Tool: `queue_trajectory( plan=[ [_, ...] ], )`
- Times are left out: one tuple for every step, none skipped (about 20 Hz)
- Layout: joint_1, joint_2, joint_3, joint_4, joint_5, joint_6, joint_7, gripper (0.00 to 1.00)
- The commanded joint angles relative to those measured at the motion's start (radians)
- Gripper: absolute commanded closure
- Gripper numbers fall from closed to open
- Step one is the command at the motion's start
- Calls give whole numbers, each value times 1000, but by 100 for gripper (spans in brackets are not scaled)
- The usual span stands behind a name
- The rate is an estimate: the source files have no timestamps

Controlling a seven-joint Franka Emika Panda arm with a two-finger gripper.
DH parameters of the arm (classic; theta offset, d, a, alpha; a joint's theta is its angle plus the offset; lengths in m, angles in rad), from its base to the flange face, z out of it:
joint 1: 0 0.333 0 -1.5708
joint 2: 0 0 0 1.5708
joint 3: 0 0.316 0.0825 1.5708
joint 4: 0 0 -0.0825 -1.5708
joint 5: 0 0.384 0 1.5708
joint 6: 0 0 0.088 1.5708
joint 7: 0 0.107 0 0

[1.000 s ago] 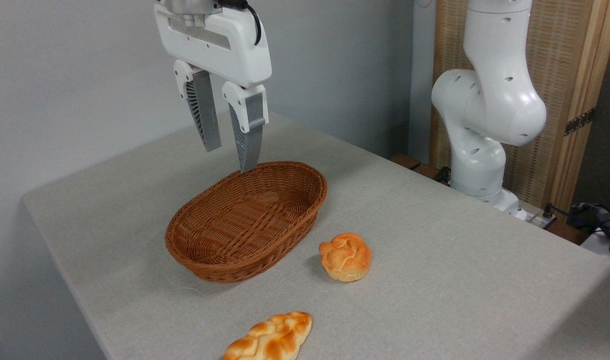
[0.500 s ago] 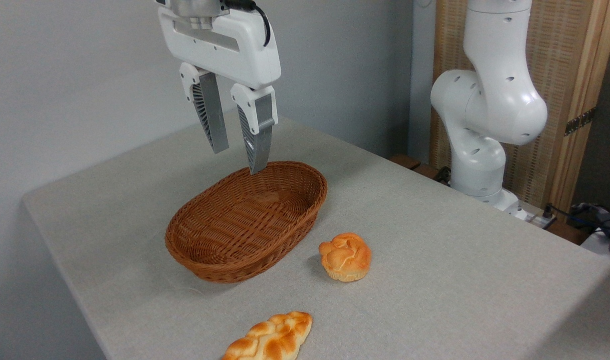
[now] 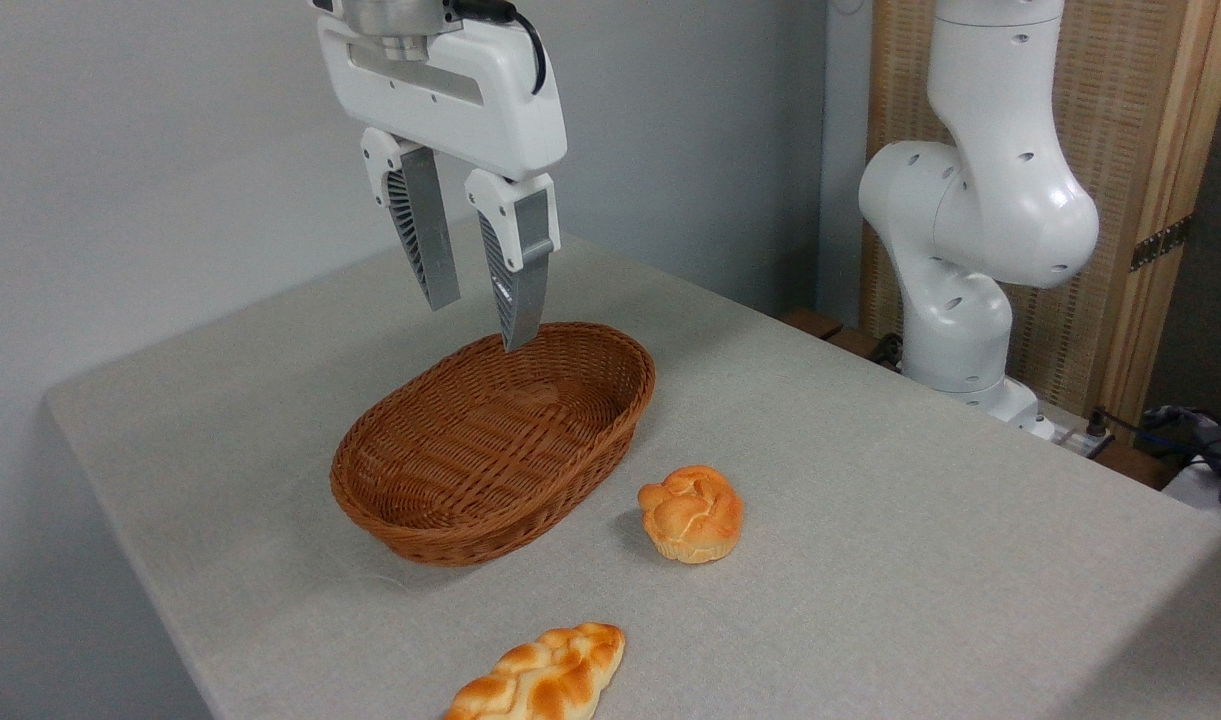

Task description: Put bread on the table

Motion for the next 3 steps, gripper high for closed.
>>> queue_trajectory(
  plan=[
    [14, 7, -9, 25, -7, -31, -9, 0],
    [16, 7, -8, 25, -7, -31, -9, 0],
    [16, 7, -8, 25, -7, -31, -9, 0]
  ],
)
